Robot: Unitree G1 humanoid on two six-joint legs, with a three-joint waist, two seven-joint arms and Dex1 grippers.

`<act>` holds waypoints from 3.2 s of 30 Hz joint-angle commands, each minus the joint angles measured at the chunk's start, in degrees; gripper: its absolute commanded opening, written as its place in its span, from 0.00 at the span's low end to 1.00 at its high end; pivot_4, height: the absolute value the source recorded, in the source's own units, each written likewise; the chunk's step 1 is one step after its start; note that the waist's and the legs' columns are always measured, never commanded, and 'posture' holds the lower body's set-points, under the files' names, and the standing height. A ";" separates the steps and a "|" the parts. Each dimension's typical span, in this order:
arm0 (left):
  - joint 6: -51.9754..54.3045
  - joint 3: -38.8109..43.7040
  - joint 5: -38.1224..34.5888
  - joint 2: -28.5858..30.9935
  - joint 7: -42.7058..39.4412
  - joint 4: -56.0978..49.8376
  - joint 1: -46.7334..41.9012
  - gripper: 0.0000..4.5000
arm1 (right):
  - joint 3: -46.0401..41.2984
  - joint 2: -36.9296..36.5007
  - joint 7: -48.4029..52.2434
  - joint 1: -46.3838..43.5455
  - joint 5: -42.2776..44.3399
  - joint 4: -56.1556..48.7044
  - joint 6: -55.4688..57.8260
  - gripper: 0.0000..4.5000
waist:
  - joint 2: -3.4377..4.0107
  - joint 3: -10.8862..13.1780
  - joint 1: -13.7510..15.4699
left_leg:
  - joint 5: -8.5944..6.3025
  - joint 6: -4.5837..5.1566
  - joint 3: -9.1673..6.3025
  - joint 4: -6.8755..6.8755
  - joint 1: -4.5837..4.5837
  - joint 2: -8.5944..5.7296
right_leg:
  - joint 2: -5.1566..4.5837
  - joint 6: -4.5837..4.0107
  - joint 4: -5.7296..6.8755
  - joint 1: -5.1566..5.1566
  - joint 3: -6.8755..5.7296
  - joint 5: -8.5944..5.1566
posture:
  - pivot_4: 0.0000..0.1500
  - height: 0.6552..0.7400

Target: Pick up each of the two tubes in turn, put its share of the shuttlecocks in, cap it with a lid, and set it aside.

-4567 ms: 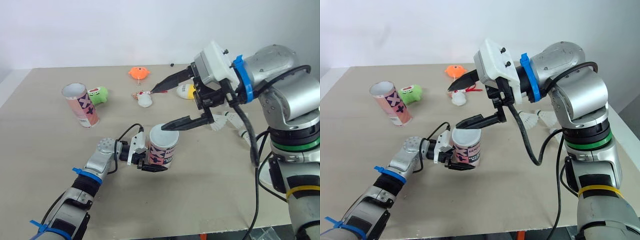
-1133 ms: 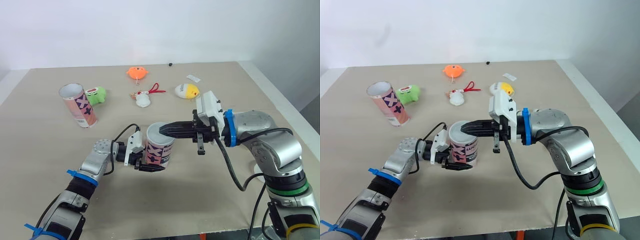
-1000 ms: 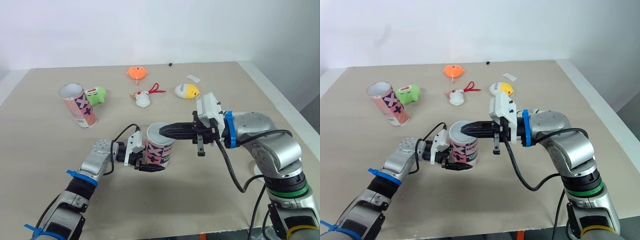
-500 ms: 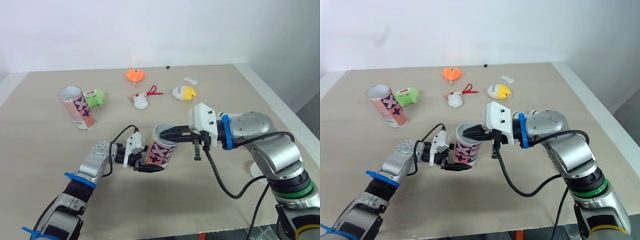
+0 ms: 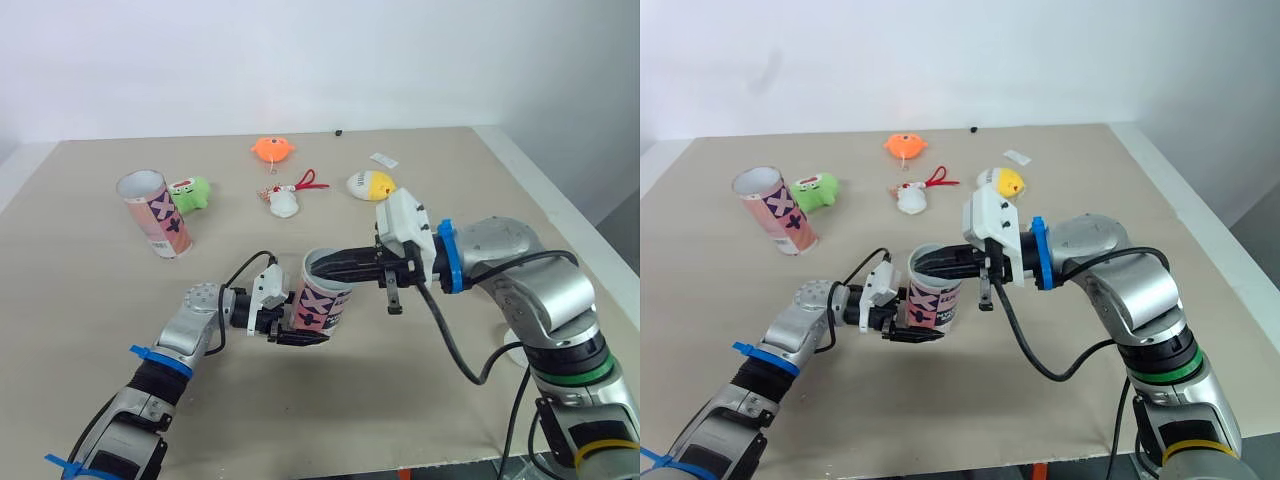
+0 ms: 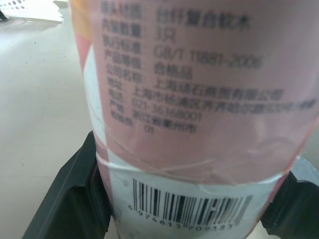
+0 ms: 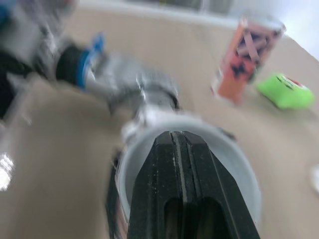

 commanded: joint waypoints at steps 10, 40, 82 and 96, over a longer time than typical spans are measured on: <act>-7.11 -1.08 4.14 1.46 -0.69 8.86 2.07 0.68 | -14.60 -10.65 -3.89 11.50 7.27 -7.39 3.98 0.03 | -0.01 -0.01 0.01 | -0.02 0.03 0.00 -0.04 -0.16 -0.25 | -0.29 0.23 -0.06 -0.06 0.00 -0.17 | 1.00 0.91; -4.22 11.54 -3.98 14.91 -5.07 -1.02 9.03 1.00 | 2.32 -5.75 -5.33 24.00 -5.54 2.38 -3.24 0.99 | -0.04 0.15 -1.58 | -0.09 0.01 0.04 -0.24 -0.01 0.10 | 0.16 -0.05 -0.05 -0.23 0.20 -0.14 | 1.00 0.91; 16.47 26.49 -25.41 21.40 9.14 -42.27 31.30 1.00 | 7.88 14.63 5.44 8.22 -11.73 21.24 -13.81 0.60 | -0.19 0.52 -1.16 | 0.29 -0.85 0.02 -0.01 -0.93 -0.07 | -0.29 -0.05 0.17 -1.10 -0.27 0.10 | 1.00 0.91; 16.37 12.70 -20.85 0.85 16.28 -21.58 0.49 1.00 | -32.81 3.81 -31.18 8.81 -12.60 27.86 -19.81 0.60 | -0.20 0.52 0.48 | 0.38 -0.98 0.00 0.12 -1.00 -0.47 | -0.37 0.18 0.04 -0.85 0.20 0.40 | 1.00 0.91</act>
